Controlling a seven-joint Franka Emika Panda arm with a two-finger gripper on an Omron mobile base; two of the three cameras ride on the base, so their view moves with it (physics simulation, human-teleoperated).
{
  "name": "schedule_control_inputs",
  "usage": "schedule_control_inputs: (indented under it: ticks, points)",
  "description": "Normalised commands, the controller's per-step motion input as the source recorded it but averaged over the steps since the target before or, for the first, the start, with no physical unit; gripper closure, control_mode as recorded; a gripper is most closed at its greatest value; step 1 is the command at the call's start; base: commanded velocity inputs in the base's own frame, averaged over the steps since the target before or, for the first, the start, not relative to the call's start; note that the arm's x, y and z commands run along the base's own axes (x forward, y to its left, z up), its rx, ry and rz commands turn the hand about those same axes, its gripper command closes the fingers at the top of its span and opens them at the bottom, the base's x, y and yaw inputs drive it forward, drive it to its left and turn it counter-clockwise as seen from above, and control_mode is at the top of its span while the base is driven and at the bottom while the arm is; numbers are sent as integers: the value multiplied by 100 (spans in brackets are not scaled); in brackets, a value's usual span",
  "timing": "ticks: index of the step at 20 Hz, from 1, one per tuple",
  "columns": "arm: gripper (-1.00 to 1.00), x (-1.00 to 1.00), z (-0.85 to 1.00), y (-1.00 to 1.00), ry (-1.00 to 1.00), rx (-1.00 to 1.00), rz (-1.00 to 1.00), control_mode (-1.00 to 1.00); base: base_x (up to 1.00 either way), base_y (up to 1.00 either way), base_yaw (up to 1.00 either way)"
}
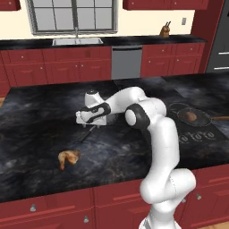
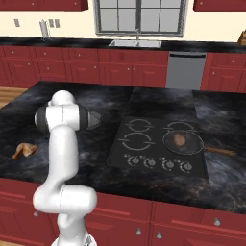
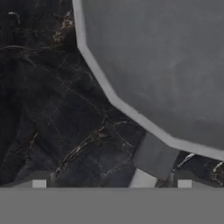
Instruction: Place both pans onto different burners. Then place the potato and the chicken drumstick on different pans.
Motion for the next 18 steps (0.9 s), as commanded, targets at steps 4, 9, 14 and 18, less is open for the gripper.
schedule_control_inputs:
  ticks: [4, 9, 14, 18]
  points:
    - [-100, 0, -28, 0, 1, -7, 0, -100, 0, 0, 0]
    - [100, 0, -20, 1, 0, -2, 0, -100, 0, 0, 0]
    - [100, -5, 3, -14, -1, 0, -2, -100, 0, 0, 0]
    - [100, -25, 29, -30, -8, 0, -3, -100, 0, 0, 0]
